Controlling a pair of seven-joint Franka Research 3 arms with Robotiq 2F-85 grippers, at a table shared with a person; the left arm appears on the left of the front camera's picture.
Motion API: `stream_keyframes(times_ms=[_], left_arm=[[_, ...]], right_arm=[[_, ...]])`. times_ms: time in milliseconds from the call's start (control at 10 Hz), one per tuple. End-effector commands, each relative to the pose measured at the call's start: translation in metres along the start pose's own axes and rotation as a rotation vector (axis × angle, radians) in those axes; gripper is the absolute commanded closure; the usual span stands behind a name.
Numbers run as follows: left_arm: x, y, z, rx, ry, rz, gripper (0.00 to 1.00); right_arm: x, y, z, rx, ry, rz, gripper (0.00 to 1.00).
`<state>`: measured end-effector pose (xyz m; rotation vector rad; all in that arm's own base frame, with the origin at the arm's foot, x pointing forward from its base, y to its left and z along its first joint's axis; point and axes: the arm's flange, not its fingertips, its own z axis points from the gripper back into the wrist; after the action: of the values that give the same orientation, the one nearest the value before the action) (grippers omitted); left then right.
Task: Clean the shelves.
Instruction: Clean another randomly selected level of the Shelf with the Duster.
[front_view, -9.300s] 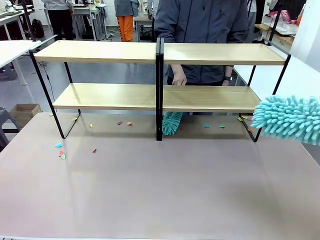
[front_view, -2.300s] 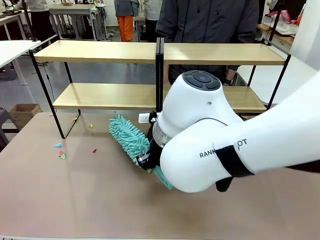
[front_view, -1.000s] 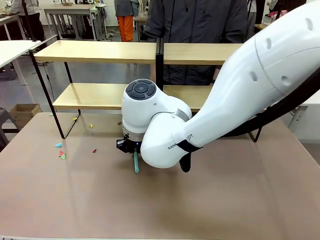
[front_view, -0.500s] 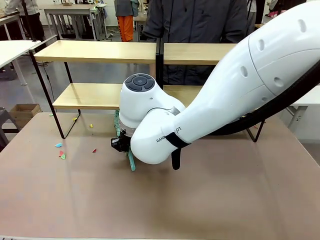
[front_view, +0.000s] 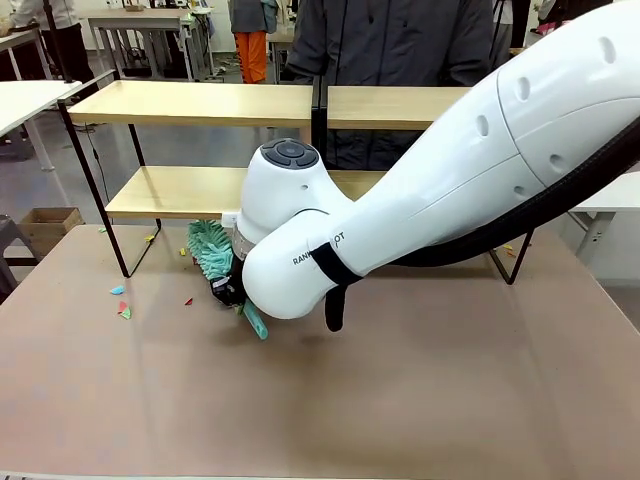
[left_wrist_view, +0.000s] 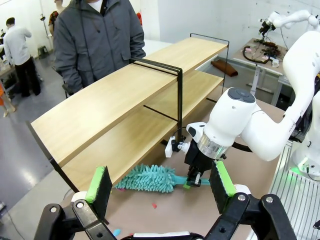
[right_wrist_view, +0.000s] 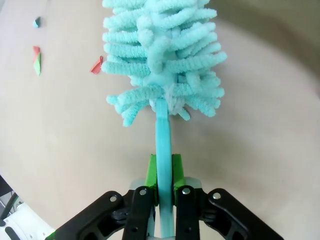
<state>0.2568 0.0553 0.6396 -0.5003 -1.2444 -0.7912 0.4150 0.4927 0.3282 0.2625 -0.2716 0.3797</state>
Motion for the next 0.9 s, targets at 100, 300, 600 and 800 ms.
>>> stream_keyframes(times_ms=[100,300,600,800], left_arm=[[-0.001,0.0,-0.001,-0.005,-0.002,-0.001,0.0],[-0.001,0.0,-0.001,-0.005,-0.002,-0.001,0.0],[-0.001,0.0,-0.001,-0.005,-0.002,-0.001,0.0],[-0.001,0.0,-0.001,-0.005,-0.002,-0.001,0.0]], right_arm=[[0.009,0.006,0.005,0.013,-0.007,0.026,0.88],[0.007,0.007,0.011,0.08,0.014,0.087,0.88],[-0.002,-0.005,0.016,0.036,0.125,0.195,0.88],[-0.007,-0.014,0.02,0.064,0.132,0.208,0.88]])
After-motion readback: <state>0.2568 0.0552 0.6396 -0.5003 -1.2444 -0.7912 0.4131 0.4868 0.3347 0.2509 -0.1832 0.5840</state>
